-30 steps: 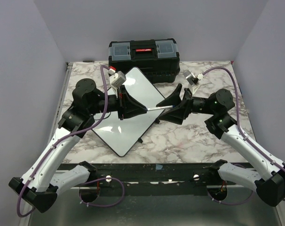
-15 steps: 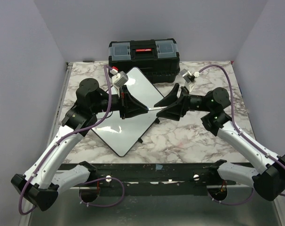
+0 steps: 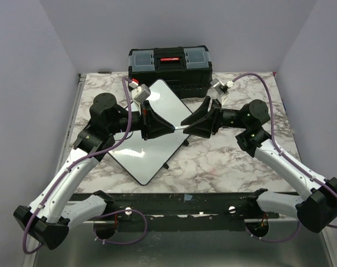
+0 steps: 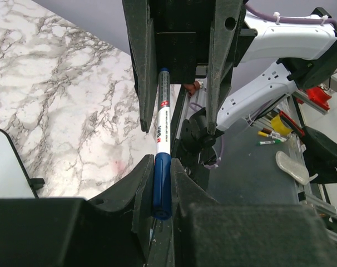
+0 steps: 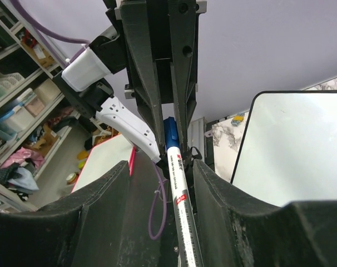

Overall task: Write a sentence on the whiteboard
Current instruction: Open the pen cap from the whiteboard marker.

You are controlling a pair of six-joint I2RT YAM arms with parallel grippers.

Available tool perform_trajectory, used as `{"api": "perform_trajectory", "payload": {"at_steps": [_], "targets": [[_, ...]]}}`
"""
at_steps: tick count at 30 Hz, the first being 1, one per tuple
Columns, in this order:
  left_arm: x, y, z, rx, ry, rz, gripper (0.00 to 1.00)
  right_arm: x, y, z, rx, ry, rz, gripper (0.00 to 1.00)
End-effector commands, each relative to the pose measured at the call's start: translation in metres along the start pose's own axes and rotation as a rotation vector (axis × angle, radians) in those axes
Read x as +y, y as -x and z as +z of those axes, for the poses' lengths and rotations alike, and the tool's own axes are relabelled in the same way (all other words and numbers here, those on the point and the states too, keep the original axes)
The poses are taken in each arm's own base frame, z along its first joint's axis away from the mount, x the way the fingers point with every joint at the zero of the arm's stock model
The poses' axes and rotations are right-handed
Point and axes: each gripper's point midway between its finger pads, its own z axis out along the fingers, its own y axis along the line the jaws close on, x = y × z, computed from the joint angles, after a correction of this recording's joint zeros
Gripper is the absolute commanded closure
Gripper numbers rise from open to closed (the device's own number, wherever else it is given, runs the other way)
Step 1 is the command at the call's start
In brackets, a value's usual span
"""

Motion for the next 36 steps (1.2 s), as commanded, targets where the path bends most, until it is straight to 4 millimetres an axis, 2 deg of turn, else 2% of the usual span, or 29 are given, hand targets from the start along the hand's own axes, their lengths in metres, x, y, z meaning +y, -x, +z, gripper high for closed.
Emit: {"api": "perform_trajectory", "payload": {"at_steps": [1, 7, 13, 30, 36], "targets": [[0.0, 0.002, 0.003, -0.013, -0.01, 0.014, 1.0, 0.008, 0.005, 0.004, 0.016, 0.042, -0.023, 0.48], [0.0, 0.003, 0.002, -0.01, -0.007, 0.018, 1.0, 0.004, 0.0, 0.008, 0.045, 0.043, -0.001, 0.51], [0.002, 0.001, 0.003, -0.006, -0.004, 0.01, 1.0, 0.005, -0.001, 0.011, 0.049, 0.051, 0.001, 0.6], [0.003, 0.0, 0.004, -0.005, -0.005, 0.007, 1.0, -0.001, -0.007, 0.019, 0.066, 0.041, 0.018, 0.73], [0.004, 0.0, 0.004, -0.006, -0.004, 0.004, 1.0, 0.001, -0.006, 0.021, 0.056, 0.047, 0.014, 0.73]]}}
